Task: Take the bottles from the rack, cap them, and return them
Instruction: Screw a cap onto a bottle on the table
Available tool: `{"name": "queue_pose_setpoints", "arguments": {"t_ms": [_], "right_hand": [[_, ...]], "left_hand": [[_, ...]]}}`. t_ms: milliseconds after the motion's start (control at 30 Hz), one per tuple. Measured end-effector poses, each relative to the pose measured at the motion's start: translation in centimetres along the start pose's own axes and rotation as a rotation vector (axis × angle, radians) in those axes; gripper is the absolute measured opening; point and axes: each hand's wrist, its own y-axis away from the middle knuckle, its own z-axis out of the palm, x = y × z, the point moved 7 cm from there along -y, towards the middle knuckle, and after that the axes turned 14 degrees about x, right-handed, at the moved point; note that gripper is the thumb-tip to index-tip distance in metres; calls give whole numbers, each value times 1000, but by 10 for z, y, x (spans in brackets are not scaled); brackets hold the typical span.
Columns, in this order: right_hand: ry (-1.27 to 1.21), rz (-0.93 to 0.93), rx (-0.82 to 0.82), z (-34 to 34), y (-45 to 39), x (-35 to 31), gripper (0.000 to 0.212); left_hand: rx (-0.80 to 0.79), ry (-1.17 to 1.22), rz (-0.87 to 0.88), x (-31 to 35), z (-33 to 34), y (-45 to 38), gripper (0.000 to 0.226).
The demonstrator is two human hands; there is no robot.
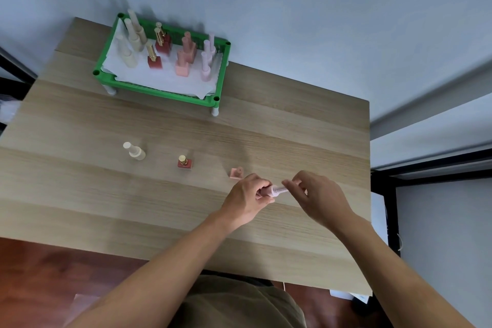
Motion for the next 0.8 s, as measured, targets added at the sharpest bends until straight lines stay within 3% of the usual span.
{"name": "queue_pose_setpoints", "arguments": {"t_ms": [167,467,667,800], "right_hand": [[-125,-165,-10,0,2,-10,28],[-140,-158,19,15,-1,-7,17],[-138,-107,49,29,-7,-5,13],[-151,-104,38,39,-8,-6,12]], "left_hand": [[3,14,0,1,0,0,29],[-62,-4,-60,-18,-5,8,39],[4,-134,-131,-45,-34,12,20],[69,-204,-154,-60,-57,11,21]]}}
